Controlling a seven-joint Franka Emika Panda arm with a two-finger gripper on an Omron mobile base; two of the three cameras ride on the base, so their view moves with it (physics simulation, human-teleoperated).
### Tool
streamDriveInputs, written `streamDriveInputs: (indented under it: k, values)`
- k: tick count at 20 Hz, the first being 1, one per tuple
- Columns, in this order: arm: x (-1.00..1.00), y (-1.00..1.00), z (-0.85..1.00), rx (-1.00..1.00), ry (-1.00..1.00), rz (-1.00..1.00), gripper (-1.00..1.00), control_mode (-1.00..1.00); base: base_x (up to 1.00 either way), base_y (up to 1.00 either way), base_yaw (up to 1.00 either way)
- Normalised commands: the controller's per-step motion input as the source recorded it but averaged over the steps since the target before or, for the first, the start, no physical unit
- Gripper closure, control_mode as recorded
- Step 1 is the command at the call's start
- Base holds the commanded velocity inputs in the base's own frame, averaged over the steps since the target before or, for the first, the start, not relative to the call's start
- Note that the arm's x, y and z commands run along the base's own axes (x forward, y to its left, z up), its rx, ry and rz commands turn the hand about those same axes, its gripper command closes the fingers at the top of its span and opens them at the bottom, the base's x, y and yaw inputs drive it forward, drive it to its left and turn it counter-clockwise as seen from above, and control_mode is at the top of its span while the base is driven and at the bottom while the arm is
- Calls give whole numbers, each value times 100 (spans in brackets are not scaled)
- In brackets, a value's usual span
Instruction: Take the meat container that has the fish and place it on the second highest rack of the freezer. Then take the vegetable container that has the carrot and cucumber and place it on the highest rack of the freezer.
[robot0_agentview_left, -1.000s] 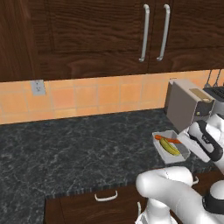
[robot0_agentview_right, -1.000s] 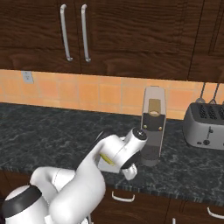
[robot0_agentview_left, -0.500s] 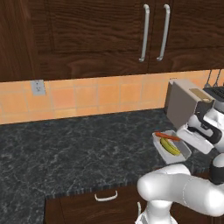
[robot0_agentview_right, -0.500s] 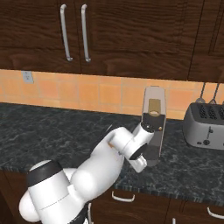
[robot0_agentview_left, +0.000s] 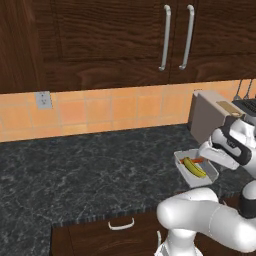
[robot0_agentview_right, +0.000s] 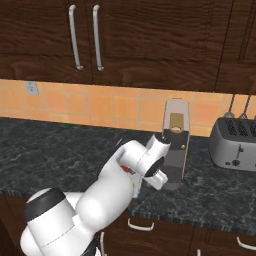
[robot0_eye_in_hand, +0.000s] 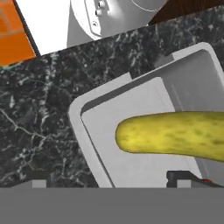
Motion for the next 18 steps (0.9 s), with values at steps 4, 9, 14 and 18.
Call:
streamDriveInputs:
  k: [4, 9, 14, 18]
  values:
    - [26, -7, -23, -7, -10, 21, -100, -100, 0, 0, 0]
    - [46, -28, -13, -2, 1, 14, -100, -100, 0, 0, 0]
    - [12, -2, -10, -1, 0, 8, -100, -100, 0, 0, 0]
    - [0, 13, 0, 0, 0, 2, -100, -100, 0, 0, 0]
